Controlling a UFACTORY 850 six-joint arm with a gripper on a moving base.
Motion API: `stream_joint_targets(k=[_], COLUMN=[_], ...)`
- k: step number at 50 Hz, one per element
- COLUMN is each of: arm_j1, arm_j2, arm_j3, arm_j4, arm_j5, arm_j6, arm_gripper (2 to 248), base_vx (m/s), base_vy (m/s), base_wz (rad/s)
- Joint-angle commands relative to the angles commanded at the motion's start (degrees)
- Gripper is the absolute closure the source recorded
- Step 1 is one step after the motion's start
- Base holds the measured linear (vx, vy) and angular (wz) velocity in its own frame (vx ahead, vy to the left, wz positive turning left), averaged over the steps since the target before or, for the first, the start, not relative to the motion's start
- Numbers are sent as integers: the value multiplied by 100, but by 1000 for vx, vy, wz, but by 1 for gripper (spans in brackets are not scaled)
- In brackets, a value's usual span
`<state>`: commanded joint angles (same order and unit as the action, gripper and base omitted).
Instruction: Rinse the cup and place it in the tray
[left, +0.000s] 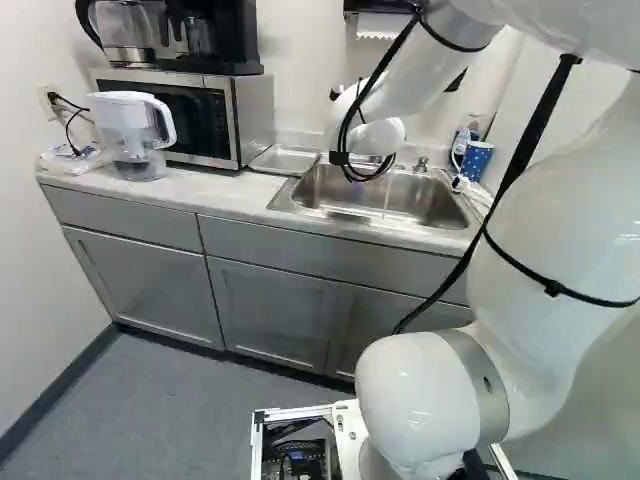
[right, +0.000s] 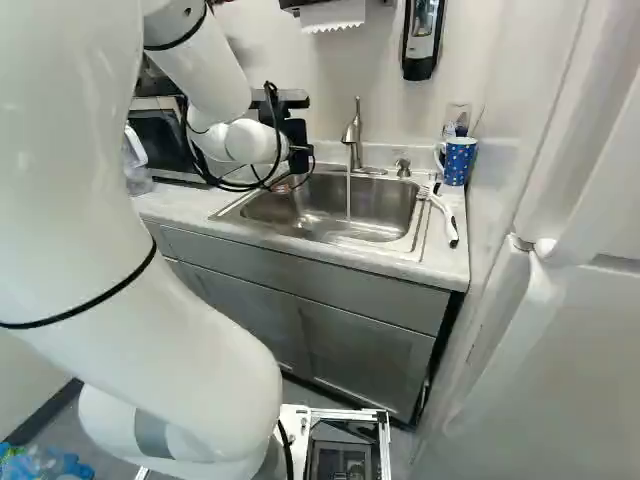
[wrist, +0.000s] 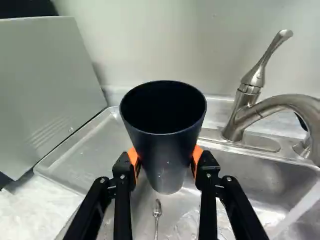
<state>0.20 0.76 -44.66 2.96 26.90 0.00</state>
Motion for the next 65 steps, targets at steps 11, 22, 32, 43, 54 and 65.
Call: stream_joint_targets(k=[11,22,32,43,54,65], arm_j1=[-28,-28,-40,-125,-242,-374], arm_j2=[-67,-117,-144,-140,-137,-66], arm_j3=[58,149,249,401,548,674], arm_j4=[0,0,0,15,72,168], arm_j5=[0,0,3,35,77,156], arm_j6=[0,0,0,0,0,0], arm_gripper=[129,129,129,129,129,129], base_vx=[0,0,0,0,0,0], base_vy=[0,0,0,0,0,0], base_wz=[0,0,0,0,0,0])
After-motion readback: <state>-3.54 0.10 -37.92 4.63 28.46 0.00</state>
